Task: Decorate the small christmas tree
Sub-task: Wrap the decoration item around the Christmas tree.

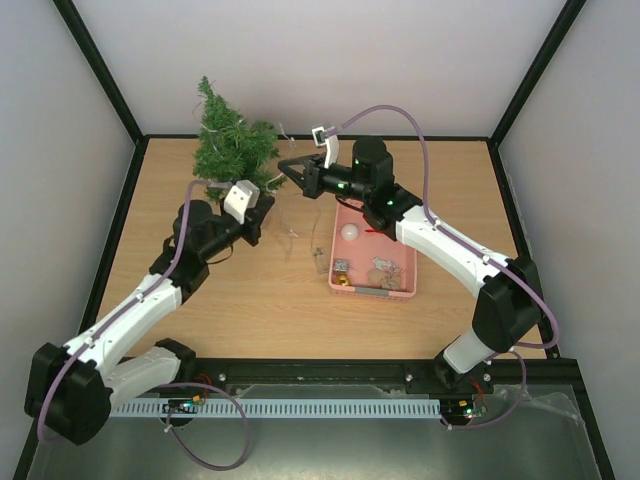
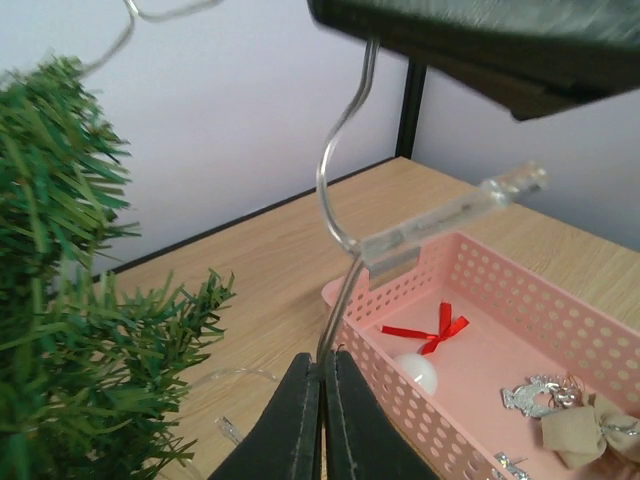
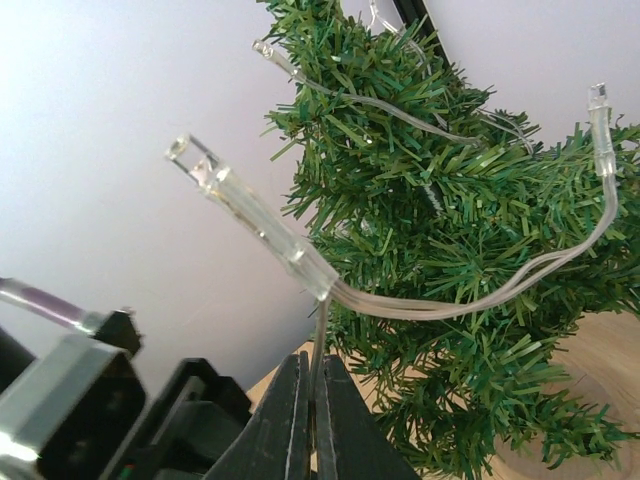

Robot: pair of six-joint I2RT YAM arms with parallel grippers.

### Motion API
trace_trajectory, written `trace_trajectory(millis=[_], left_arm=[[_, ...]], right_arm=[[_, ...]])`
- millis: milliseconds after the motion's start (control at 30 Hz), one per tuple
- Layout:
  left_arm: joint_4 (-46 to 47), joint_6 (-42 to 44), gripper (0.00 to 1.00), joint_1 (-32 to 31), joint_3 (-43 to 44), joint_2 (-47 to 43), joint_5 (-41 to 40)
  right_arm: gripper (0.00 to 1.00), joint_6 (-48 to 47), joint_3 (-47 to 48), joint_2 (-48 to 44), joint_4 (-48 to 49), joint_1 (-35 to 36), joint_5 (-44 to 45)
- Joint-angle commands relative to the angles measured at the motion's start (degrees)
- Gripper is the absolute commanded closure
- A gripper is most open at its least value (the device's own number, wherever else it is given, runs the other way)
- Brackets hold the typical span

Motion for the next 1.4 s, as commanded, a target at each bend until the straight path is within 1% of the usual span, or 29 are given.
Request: trace_trajectory(millis=[0,133,200,333,467,567,633,833,1167,1367], left_arm=[[-3.5,-1.2,0.98,-0.3,-0.2,-5.3,-2.5],[-8.7,-2.4,0.98,-0.1,1.4,-8.6,-5.0],[-12.2,-3.3,0.98,0.1,3.1,-9.2,-6.6],[-19.2,-5.3,0.98,2.5,6.8,-9.3,-6.8],[-23.8,-8.8,0.97,7.4,10.2,-9.5,-4.1],[-26.2,-11.9,0.98,12.2,11.8,-9.8,-0.2],[-26.9,-13.2,0.97,14.5,12.2,-10.3,2.4],[-33.2,-15.4,0.98,17.8,14.9,-10.8,3.4],[-40.2,-22.3,0.98,24.4,16.2,-10.6,4.0],[-41.2,-24.8,0.98,29.4,15.9,-9.1,5.7]], right_arm=[[0.98,-0.2,-0.1,-2.0,1.9,0.1,1.4],[0.96,-0.9,0.1,-1.8,1.5,0.0,2.7],[0.93,-0.8,0.7,-1.4,1.6,0.0,2.2],[0.90,-1.1,2.7,-0.3,1.5,0.0,0.3],[0.86,-2.0,3.3,0.8,1.2,0.0,0.0],[0.79,-2.5,3.0,1.2,0.8,0.0,-1.2],[0.76,-4.9,2.3,1.0,-0.8,0.0,-1.0],[0.68,-12.5,-2.3,-1.4,-6.7,0.0,2.7],[0.68,-16.3,-6.0,-3.4,-7.7,0.0,4.9],[0.68,-17.6,-7.8,-4.2,-7.9,0.0,5.7]])
